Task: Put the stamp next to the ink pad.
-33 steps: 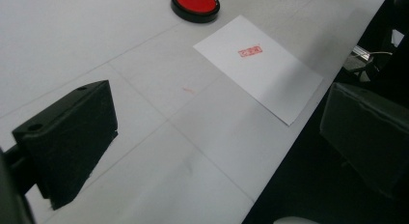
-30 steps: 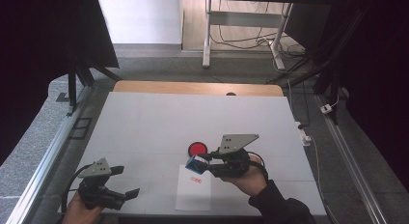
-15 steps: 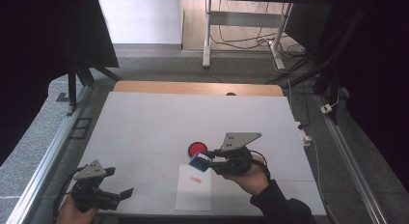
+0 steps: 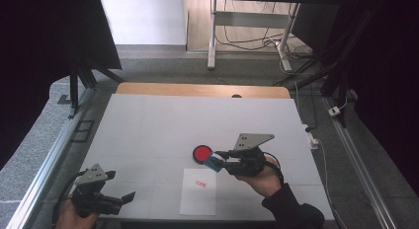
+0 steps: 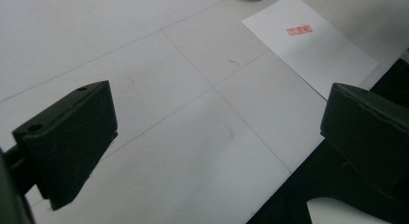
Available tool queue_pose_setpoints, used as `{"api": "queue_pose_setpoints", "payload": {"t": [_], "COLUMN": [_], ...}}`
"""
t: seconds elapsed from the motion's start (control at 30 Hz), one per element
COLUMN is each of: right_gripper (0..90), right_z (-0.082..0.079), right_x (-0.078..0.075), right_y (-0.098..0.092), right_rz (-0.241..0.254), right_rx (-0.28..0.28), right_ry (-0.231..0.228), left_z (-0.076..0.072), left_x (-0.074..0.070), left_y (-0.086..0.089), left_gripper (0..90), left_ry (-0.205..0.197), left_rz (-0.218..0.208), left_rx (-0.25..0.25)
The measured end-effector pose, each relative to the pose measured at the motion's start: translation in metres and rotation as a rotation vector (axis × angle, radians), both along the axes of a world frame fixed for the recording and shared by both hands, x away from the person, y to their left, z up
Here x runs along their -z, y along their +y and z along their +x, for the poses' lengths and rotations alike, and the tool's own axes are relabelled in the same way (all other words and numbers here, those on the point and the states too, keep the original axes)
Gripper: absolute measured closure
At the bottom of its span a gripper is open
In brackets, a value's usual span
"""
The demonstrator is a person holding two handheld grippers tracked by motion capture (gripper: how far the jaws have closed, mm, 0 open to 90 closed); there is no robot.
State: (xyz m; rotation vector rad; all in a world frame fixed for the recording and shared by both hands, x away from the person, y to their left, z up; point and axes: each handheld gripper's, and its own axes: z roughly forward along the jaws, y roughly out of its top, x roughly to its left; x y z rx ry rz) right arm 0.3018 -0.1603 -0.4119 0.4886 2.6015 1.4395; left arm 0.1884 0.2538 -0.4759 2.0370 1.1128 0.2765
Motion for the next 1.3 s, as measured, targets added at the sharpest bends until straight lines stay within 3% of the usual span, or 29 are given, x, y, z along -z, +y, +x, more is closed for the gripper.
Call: {"api": "queue_pose_setpoints", "payload": {"t": [0.47, 0.67, 0.97, 1.3], "right_gripper": [70.5, 70.5, 70.5, 70.5], "right_z": [0.013, 0.019, 0.028, 0.043], "right_x": [0.008, 0.015, 0.023, 0.038], "right_y": [-0.029, -0.04, -0.05, -0.06], "right_rz": [-0.053, -0.1, -0.152, -0.203], "right_rx": [0.136, 0.194, 0.262, 0.328], "right_ry": [-0.007, -0.019, -0.036, -0.024], "left_z": [0.0, 0.0, 0.0, 0.001], "left_x": [0.0, 0.0, 0.0, 0.0], "left_y": [-0.001, -0.002, -0.002, -0.001], "left_gripper": [0.2, 0.4, 0.4, 0.5], "left_ry": [0.008, 0.008, 0.01, 0.014], "left_rz": [0.022, 0.026, 0.024, 0.021], "left_rx": [0.005, 0.011, 0.01, 0.009]}}
